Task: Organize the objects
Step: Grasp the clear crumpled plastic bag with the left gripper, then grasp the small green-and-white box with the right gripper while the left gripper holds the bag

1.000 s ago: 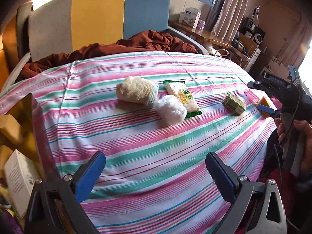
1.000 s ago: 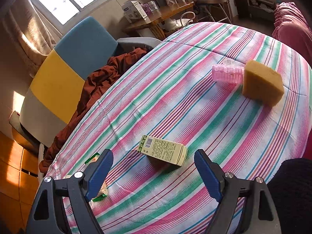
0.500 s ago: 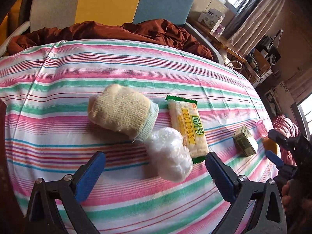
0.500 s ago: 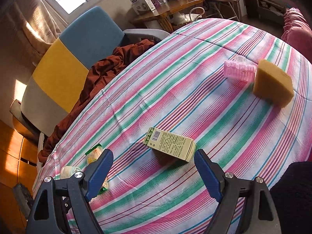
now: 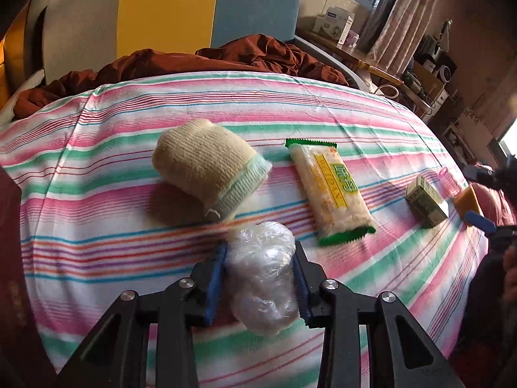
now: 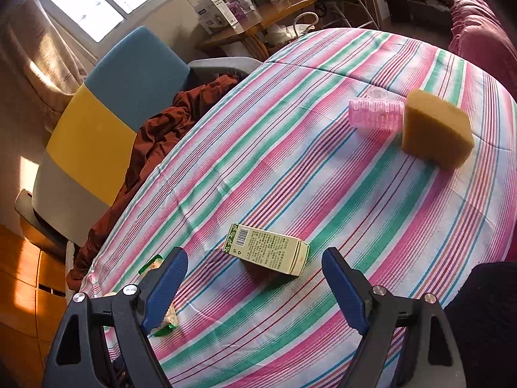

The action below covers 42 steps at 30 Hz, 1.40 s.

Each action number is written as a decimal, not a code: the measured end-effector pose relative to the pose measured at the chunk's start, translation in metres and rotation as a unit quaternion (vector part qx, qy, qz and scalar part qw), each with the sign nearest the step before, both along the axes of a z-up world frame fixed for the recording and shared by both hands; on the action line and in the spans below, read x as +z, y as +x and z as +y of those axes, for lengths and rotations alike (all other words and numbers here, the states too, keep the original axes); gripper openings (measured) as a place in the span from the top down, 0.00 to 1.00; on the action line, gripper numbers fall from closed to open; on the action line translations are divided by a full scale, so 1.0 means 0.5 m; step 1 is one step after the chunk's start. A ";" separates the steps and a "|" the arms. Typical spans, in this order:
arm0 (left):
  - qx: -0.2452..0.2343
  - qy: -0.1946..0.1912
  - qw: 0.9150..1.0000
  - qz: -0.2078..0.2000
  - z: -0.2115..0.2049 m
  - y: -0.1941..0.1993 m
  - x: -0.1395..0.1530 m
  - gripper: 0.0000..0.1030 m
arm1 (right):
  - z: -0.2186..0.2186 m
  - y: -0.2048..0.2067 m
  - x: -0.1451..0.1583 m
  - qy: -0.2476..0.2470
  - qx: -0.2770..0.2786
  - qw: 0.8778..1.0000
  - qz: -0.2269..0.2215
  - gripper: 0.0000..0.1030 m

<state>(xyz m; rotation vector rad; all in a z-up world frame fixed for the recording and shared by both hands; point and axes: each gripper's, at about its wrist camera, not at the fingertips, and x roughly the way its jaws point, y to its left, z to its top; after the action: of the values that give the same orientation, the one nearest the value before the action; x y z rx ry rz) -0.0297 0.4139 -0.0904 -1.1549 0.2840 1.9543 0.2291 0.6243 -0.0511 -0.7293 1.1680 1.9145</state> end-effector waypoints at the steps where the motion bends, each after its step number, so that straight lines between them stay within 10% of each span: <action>1: -0.004 0.000 1.000 0.007 -0.017 0.013 0.000 0.63 | 0.001 0.000 -0.001 -0.001 -0.002 1.000 -0.001 0.16; 8: -0.053 0.003 0.996 0.076 -0.095 0.100 -0.018 0.63 | 0.004 0.005 -0.009 -0.011 -0.012 1.000 -0.006 0.16; 37: -0.052 0.030 0.995 0.080 -0.100 0.100 -0.026 0.62 | 0.044 -0.134 -0.076 -0.027 -0.026 0.989 -0.142 0.11; 42: -0.052 0.032 0.995 0.080 -0.100 0.099 -0.026 0.62 | 0.008 -0.155 -0.065 -0.008 0.036 0.987 -0.157 0.26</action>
<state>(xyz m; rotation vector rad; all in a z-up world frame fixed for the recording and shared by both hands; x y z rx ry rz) 0.0200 0.3641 -0.1033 -0.9265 0.3567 1.9531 0.1518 0.6284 -0.0835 -1.0517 0.9718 1.7693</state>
